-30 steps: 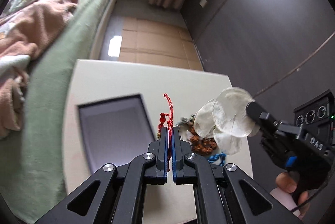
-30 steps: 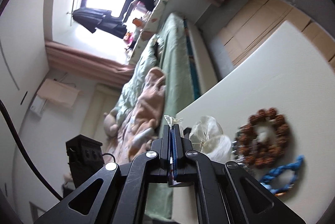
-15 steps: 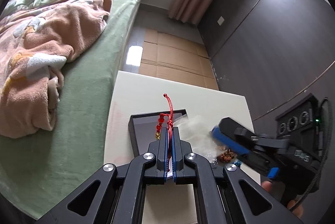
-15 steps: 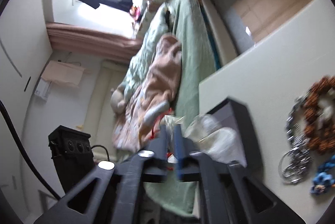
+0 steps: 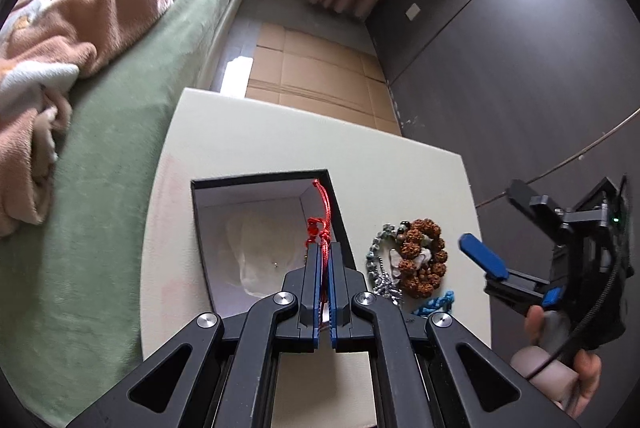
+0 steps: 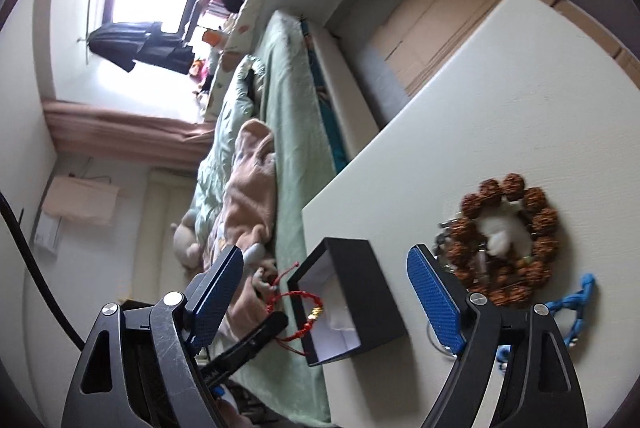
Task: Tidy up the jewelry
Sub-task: 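Lower red bracelet into black box with left tool while right tool drops tissue, then grasp the blue braided flower bracelet with the left tool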
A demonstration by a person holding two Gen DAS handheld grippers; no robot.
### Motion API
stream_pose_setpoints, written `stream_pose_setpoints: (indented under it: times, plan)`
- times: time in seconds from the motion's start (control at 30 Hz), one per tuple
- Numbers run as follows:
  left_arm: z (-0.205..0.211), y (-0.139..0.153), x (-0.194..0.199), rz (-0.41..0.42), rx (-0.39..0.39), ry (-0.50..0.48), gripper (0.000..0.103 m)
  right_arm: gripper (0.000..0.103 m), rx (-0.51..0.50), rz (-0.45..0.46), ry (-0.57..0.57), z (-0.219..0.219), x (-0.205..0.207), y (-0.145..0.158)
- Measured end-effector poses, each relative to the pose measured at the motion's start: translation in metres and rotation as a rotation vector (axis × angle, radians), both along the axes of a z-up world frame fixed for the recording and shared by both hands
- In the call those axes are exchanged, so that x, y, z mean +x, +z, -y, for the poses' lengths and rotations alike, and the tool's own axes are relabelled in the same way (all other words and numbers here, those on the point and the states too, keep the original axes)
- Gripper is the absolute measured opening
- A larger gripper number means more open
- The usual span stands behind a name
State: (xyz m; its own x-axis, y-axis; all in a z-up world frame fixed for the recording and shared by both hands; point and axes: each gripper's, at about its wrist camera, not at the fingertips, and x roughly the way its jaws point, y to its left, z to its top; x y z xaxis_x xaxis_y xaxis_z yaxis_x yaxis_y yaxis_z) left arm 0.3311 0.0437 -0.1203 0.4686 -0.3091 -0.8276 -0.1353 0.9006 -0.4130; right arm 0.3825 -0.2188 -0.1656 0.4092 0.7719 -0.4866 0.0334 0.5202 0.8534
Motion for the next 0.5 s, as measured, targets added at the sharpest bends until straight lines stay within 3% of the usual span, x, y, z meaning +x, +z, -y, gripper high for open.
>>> stream_pose_setpoints:
  times: [0.13,0.23,0.27,0.33,0.37,0.4,0.5]
  plan:
    - [-0.002,-0.030,0.010,-0.116,0.039,0.016,0.004,0.085,0.008,-0.005,0.014,-0.003,0.001,0.001]
    - [-0.006,-0.033,0.005,-0.109,0.044,0.043,0.006,0.085,0.006,0.013,0.031,-0.003,0.001,0.006]
    - [-0.006,-0.031,0.004,-0.098,0.052,0.042,0.013,0.085,0.005,0.019,0.031,-0.003,0.001,0.008]
    - [-0.006,-0.025,0.001,-0.075,0.065,0.038,0.059,0.085,0.004,0.022,0.023,0.000,0.000,0.009]
    - [-0.005,-0.022,0.001,-0.058,0.053,0.032,0.090,0.085,0.003,0.021,0.019,0.002,0.000,0.009]
    - [-0.004,-0.019,0.000,-0.040,0.037,0.026,0.101,0.085,0.003,0.020,0.014,0.005,0.000,0.008]
    - [-0.003,-0.011,-0.003,-0.010,0.075,0.040,0.101,0.085,0.006,0.011,0.000,0.013,0.000,0.006]
